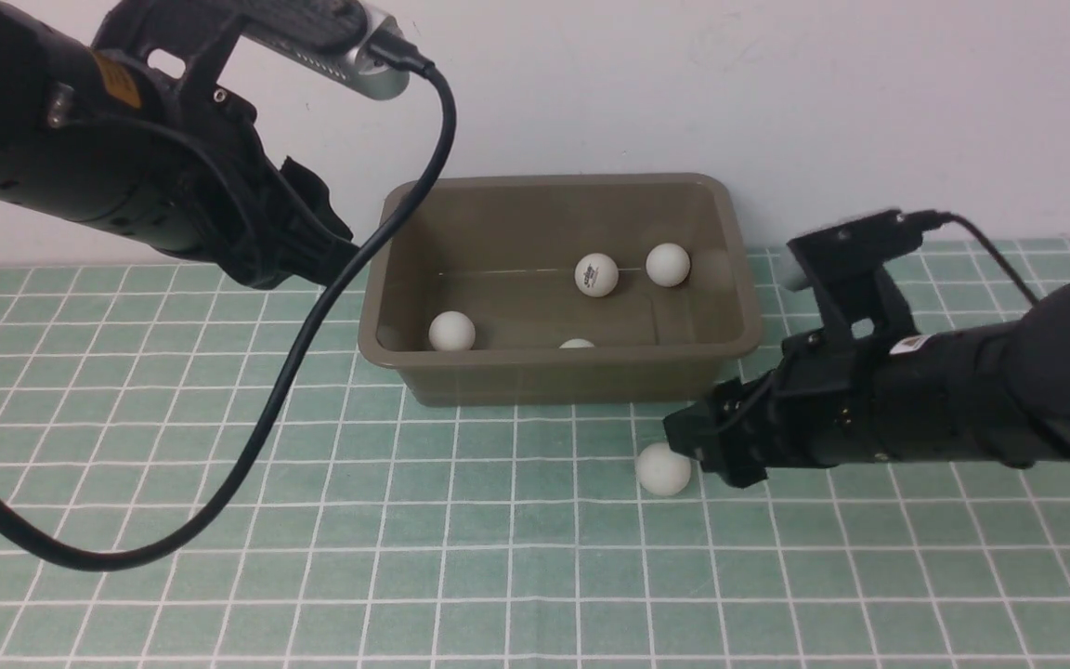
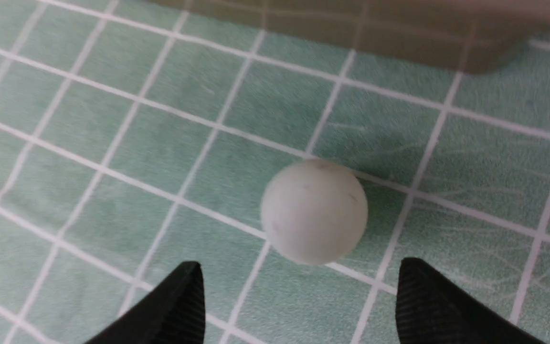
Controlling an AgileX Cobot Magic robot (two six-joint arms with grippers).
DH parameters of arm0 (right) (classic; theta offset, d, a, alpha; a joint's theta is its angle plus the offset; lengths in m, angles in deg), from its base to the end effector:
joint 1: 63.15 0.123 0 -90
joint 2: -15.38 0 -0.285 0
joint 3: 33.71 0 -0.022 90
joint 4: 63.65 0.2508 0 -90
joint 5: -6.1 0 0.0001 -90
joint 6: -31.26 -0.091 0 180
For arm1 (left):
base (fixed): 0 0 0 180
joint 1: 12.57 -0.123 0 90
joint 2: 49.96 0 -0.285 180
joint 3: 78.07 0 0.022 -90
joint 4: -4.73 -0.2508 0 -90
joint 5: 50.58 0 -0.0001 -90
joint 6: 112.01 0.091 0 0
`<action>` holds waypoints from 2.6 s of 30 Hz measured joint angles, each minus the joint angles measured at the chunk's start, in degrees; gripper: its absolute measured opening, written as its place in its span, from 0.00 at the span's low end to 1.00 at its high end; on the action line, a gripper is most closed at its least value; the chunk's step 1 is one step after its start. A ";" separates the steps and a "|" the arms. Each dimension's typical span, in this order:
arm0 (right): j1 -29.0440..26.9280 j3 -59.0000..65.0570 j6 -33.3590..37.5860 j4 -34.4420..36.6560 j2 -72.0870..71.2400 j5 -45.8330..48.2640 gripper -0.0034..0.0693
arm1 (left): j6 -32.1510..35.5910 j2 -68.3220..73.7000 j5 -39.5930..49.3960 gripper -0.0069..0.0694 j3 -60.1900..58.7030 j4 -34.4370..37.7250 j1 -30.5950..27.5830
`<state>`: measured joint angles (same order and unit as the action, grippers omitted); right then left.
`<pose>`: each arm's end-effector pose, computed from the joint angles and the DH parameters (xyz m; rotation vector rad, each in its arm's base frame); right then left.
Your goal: Put the table tennis balls in the box on the green coffee tablecloth.
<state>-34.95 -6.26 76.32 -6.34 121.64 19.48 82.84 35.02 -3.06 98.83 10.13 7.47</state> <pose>0.2845 0.1728 0.1698 -0.4511 2.4752 0.5348 0.2689 -0.1048 0.3725 0.6698 2.2708 -0.1567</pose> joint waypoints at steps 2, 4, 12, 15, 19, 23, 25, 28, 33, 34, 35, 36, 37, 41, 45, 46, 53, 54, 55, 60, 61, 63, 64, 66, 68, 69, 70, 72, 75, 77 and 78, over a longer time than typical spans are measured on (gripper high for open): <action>0.00 -0.23 1.24 1.75 2.02 -0.76 0.71 | 0.00 0.00 0.00 0.47 0.00 0.00 0.00; 0.18 -0.88 3.28 3.28 3.79 -0.96 0.71 | 0.00 0.00 0.00 0.47 0.00 0.00 0.00; 1.33 -5.57 7.45 7.48 7.17 -1.25 0.71 | 0.00 0.00 -0.17 0.47 0.00 0.00 0.00; 1.37 -7.43 7.71 7.67 8.95 -1.25 0.71 | 0.06 0.00 -0.17 0.47 0.00 0.00 0.00; 1.37 -8.25 7.89 8.13 11.17 -1.49 0.71 | 0.30 0.00 -0.17 0.47 0.00 0.00 0.00; 1.37 -8.40 8.29 8.50 12.03 -3.20 0.71 | 0.49 0.00 -0.17 0.47 0.00 0.00 0.00; 1.37 -8.54 8.49 8.50 12.24 -3.85 0.71 | 0.50 0.00 -0.17 0.47 0.00 0.00 0.00; 1.37 -8.58 8.54 8.56 12.67 -3.96 0.71 | 0.62 0.00 -0.17 0.47 0.00 0.00 0.00; 1.37 -8.65 8.62 8.63 13.74 -4.35 0.64 | 0.67 0.00 0.01 0.47 0.00 0.00 0.00; 1.37 -8.65 8.62 8.63 13.79 -4.50 0.60 | 0.67 0.00 0.00 0.47 0.00 0.00 0.00; 1.37 -8.65 8.62 8.72 13.79 -4.62 0.56 | 0.67 0.00 0.00 0.47 0.00 0.00 0.00; 1.37 -8.65 8.62 8.71 13.79 -4.68 0.54 | 0.67 0.00 0.00 0.47 0.00 0.00 0.00; 1.37 -8.65 8.62 8.71 13.79 -4.68 0.54 | 0.67 0.00 0.00 0.47 0.00 0.00 0.00; 1.39 -8.65 8.68 8.45 13.79 -4.61 0.55 | 0.67 0.00 0.07 0.47 0.00 0.00 0.00; 1.43 -8.65 8.74 5.65 13.55 -2.17 0.55 | 0.67 0.00 0.09 0.47 0.00 0.00 0.00; 1.43 -8.65 8.64 5.12 13.32 -1.11 0.55 | 0.67 0.00 0.14 0.47 0.00 0.00 0.00; 1.68 -7.39 6.61 -1.58 8.38 6.64 0.55 | 0.67 0.00 0.20 0.47 0.00 0.00 0.00; 1.68 -7.13 6.13 -2.63 7.01 7.04 0.55 | 0.67 0.00 0.20 0.47 0.00 0.00 0.00; 1.68 -6.81 5.73 -3.41 5.93 7.40 0.55 | 0.68 0.00 0.25 0.47 0.00 0.00 0.00; 1.68 -6.34 3.44 -7.31 -0.33 10.47 0.55 | 1.26 0.00 0.25 0.47 0.00 0.00 0.00; 1.68 -6.34 3.25 -7.87 -1.49 10.98 0.55 | 1.40 0.00 0.25 0.47 0.00 0.00 0.00; 1.68 -6.34 2.77 -8.75 -4.46 11.73 0.55 | 1.47 0.00 0.25 0.47 0.00 0.00 0.00; 1.68 -6.34 2.72 -9.01 -5.10 11.72 0.55 | 1.47 0.00 0.25 0.47 0.00 0.00 0.00; 1.68 -6.34 2.80 -9.35 -7.31 10.76 0.55 | 1.51 0.00 0.25 0.47 0.00 0.00 0.00; 1.68 -6.34 3.25 -9.35 -8.54 8.62 0.55 | 1.51 0.00 0.25 0.47 0.00 0.00 0.00; 1.68 -6.43 3.66 -9.40 -8.94 6.75 0.55 | 1.51 0.00 0.25 0.47 0.00 0.00 0.00; 1.68 -6.57 4.04 -9.46 -9.03 5.65 0.55 | 1.51 0.00 0.25 0.47 0.00 0.00 0.00; 1.68 -7.35 4.79 -9.53 -8.86 3.42 0.55 | 1.51 0.00 0.25 0.47 0.00 0.00 0.00; 1.49 -10.09 7.16 -9.53 -7.22 0.86 0.55 | 1.51 0.00 0.25 0.47 0.00 0.00 0.00; 1.25 -11.29 8.10 -9.53 -6.37 0.52 0.55 | 1.51 0.00 0.25 0.47 0.00 0.00 0.00; 1.06 -12.26 8.64 -9.53 -5.61 0.37 0.55 | 1.51 0.00 0.25 0.47 0.00 0.00 0.00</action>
<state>-33.89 -18.52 84.96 -15.86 116.03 19.85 84.35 35.02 -2.81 98.83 10.13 7.47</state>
